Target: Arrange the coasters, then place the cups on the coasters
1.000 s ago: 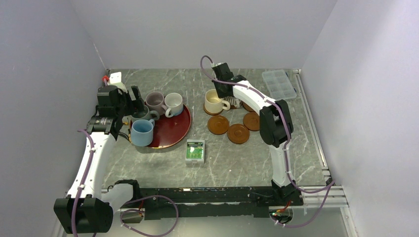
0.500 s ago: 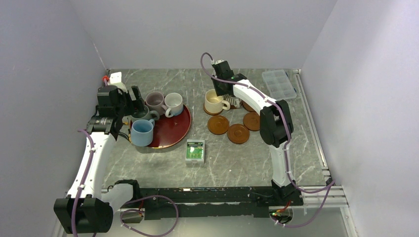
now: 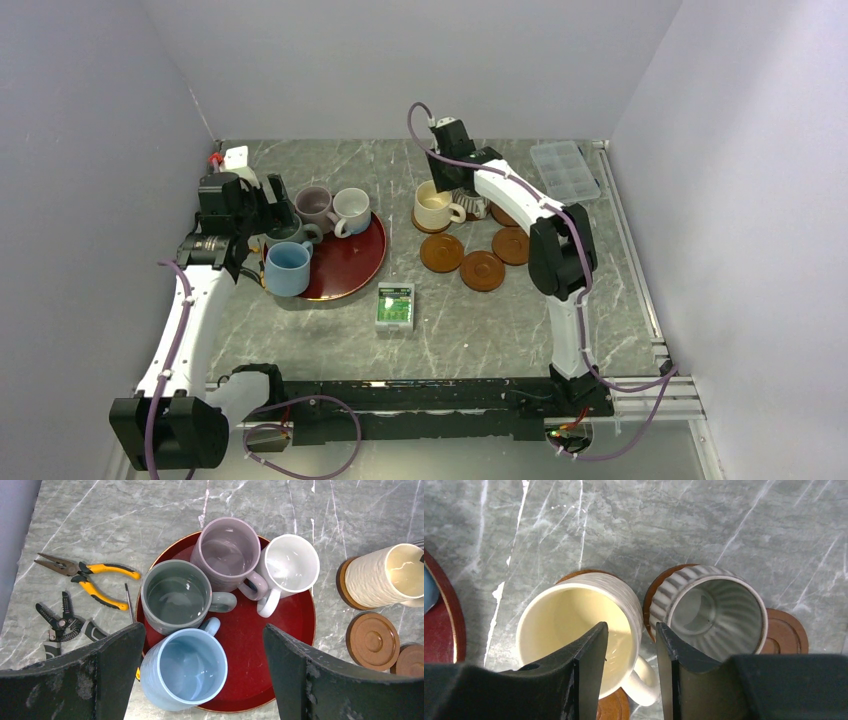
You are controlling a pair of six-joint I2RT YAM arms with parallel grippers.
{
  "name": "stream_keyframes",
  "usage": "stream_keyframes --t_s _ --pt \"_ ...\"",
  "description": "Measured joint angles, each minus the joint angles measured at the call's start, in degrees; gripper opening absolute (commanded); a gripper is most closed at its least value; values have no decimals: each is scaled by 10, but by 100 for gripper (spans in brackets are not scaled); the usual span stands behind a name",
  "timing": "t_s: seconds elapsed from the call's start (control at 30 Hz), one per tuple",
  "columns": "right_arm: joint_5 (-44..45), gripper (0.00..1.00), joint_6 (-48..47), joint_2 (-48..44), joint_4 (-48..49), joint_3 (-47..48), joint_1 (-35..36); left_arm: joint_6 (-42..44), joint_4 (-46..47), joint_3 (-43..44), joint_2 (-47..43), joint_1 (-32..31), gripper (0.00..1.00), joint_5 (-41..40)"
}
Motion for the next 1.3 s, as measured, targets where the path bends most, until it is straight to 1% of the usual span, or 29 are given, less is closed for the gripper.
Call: stream_keyframes --t_s 0.17,0.37,0.47,0.63,0.9,1.07,1.3 --pt "0 47 0 -36 0 -10 0 0 0 0 0 0 94 3" --pt "0 50 5 -116 5 -47 0 -2 0 0 3 0 94 -4" --pt "-2 53 11 -162 19 -89 0 -14 -4 0 9 0 94 -22" --pt "-2 55 21 -233 31 -175 -2 -42 -24 -9 2 -1 94 -77" --pt "-23 55 46 -307 51 -287 -35 -92 -77 -55 -30 0 94 -118" --pt "-44 56 66 -355 70 -350 -58 -122 -123 -76 -28 1 88 -124" --pt "-74 56 82 -393 89 -396 -81 -150 -167 -96 -28 5 82 -128"
